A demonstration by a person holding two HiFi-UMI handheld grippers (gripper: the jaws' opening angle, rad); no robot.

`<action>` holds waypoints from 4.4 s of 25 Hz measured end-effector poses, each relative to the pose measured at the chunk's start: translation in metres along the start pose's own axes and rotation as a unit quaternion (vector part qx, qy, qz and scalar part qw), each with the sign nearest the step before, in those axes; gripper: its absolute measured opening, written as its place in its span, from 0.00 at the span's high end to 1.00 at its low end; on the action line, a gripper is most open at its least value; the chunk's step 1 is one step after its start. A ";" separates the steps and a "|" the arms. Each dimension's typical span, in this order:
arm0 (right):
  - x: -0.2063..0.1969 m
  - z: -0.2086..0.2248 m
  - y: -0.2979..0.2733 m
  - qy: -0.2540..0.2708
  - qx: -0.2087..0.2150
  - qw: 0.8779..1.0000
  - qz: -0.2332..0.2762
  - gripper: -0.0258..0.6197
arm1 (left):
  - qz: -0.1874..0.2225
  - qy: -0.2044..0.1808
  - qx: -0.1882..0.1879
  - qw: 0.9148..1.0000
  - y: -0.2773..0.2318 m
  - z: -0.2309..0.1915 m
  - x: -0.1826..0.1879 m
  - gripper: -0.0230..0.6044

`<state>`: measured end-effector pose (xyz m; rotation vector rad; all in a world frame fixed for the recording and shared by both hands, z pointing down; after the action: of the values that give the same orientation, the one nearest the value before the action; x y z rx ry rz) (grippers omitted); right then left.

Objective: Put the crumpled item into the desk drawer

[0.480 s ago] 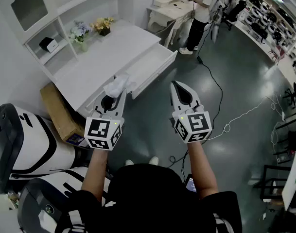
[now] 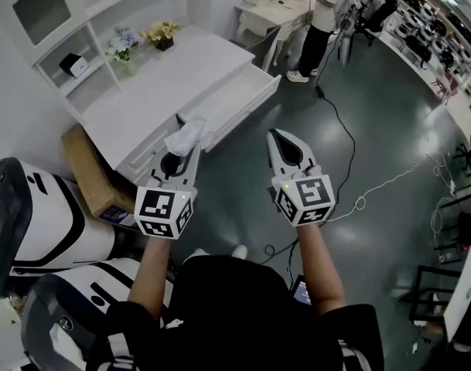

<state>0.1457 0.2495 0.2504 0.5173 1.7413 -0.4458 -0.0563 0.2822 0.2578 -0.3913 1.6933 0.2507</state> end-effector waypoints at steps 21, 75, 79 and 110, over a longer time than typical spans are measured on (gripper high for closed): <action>-0.039 0.016 -0.043 0.010 0.030 0.999 -0.025 0.97 | -0.020 0.025 0.038 0.999 -0.032 -0.022 -0.030 0.87; -0.089 0.062 -0.351 -0.037 -0.048 0.994 -0.091 0.97 | -0.112 0.063 -0.046 0.991 -0.269 -0.274 -0.032 0.87; -0.100 0.066 -0.354 -0.039 -0.051 0.993 -0.103 0.97 | -0.125 0.064 -0.053 0.989 -0.281 -0.274 -0.041 0.87; -0.221 0.180 -0.421 -0.085 -0.011 0.978 -0.190 0.97 | -0.247 0.077 -0.038 0.965 -0.440 -0.255 -0.140 0.87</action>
<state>0.0972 -0.2217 0.4353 0.1212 1.6774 -0.7181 -0.0972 -0.2031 0.4609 -0.8912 1.6794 -0.0868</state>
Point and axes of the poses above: the fingertips, and each gripper's own axes: y backward along the fingers, z to its right, x out of its top, the point moved 5 cm from there along y, backward along the fingers, and after that the axes turned 10 degrees about y, right-handed, at the moved point
